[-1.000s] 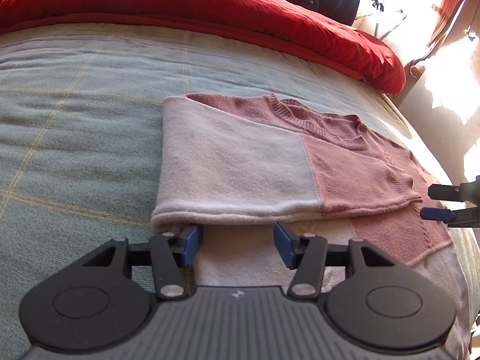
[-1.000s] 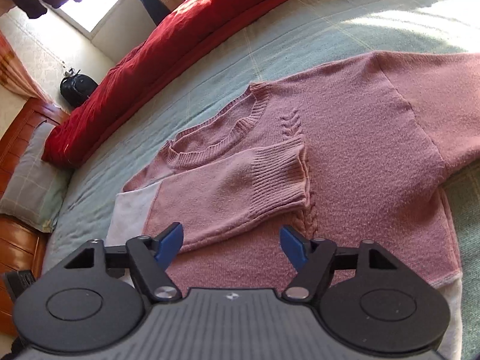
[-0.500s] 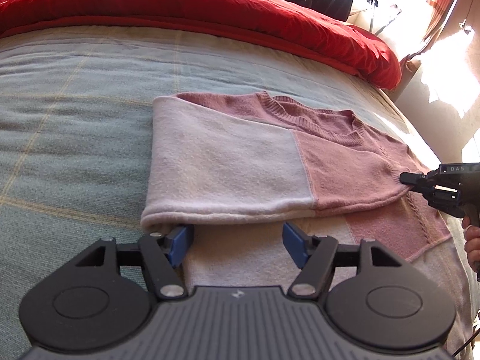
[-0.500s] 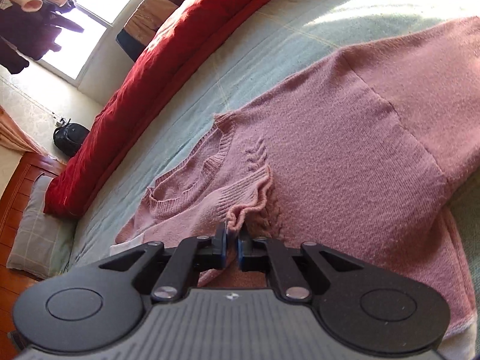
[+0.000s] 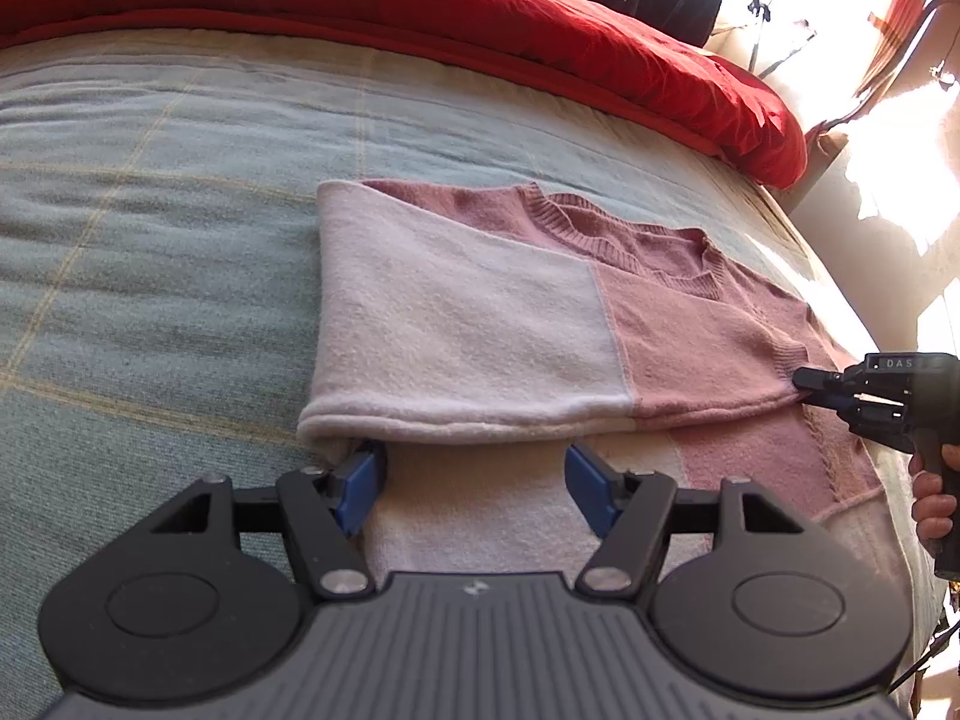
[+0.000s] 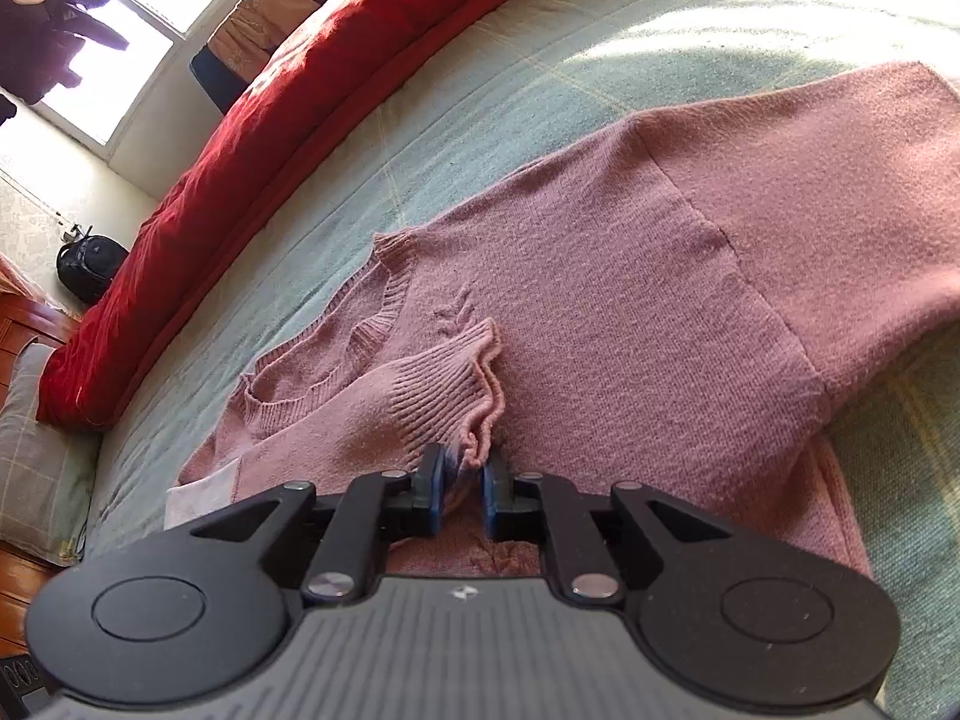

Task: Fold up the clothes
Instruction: 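Pinch the folded sleeve cuff with the right gripper and adjust it, then open the right gripper and lift it off the cuff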

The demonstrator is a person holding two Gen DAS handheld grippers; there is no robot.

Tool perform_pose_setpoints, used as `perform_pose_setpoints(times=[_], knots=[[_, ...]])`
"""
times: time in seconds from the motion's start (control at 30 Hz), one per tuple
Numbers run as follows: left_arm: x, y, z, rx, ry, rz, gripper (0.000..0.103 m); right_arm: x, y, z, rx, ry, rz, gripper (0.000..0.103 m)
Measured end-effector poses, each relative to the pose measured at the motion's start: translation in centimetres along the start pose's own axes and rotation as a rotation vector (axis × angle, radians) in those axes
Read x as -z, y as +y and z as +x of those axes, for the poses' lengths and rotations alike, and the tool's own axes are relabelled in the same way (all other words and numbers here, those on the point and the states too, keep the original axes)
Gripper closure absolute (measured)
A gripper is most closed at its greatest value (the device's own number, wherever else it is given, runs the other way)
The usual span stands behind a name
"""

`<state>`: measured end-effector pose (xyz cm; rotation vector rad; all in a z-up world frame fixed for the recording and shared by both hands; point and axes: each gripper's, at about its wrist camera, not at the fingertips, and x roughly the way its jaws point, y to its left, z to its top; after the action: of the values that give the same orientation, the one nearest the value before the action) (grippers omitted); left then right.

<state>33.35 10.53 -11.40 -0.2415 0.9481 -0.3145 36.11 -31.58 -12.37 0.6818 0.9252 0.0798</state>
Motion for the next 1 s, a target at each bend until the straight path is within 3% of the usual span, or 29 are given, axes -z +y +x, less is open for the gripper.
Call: perform_pose_setpoints(times=[0.17, 0.3, 0.4, 0.53, 0.6, 0.7, 0.8, 0.87, 0.93, 1.0], knots=[[-0.8, -2.3, -3.4, 0.03, -0.012, 0.104, 0.037, -0.1, 2.2, -2.9, 0.063, -0.061, -0.13, 0.083], [-3.8, -3.4, -3.9, 0.055, -0.066, 0.164, 0.033, -1.1, 4.4, -2.1, 0.009, -0.059, -0.208, 0.081], [-6.2, -3.0, -1.1, 0.054, -0.064, 0.118, 0.034, -1.7, 5.8, 0.9, -0.041, -0.007, -0.243, 0.08], [-7.1, -2.0, 3.2, 0.005, -0.004, 0.076, 0.035, -1.3, 6.2, 3.7, 0.014, 0.034, -0.304, 0.081], [-6.8, -1.0, 4.5, -0.017, 0.021, 0.042, 0.035, -1.4, 5.1, 3.4, 0.017, 0.024, -0.277, 0.084], [-6.3, 0.7, 5.1, 0.016, 0.029, -0.005, 0.035, -1.6, 3.6, 2.8, 0.034, 0.008, -0.246, 0.09], [-6.8, 0.2, 4.4, 0.002, 0.027, 0.004, 0.035, -1.9, 3.5, 2.0, 0.037, 0.005, -0.233, 0.085], [-7.2, -0.6, 3.9, -0.005, -0.003, 0.04, 0.035, -1.5, 5.0, 1.5, 0.056, -0.017, -0.305, 0.073], [-7.8, -1.2, 3.9, -0.021, -0.041, 0.074, 0.033, -0.9, 6.0, 1.6, 0.077, -0.018, -0.361, 0.071], [-8.2, -0.8, 4.9, -0.055, -0.027, 0.048, 0.033, -0.2, 6.8, 2.1, 0.1, -0.004, -0.403, 0.071]])
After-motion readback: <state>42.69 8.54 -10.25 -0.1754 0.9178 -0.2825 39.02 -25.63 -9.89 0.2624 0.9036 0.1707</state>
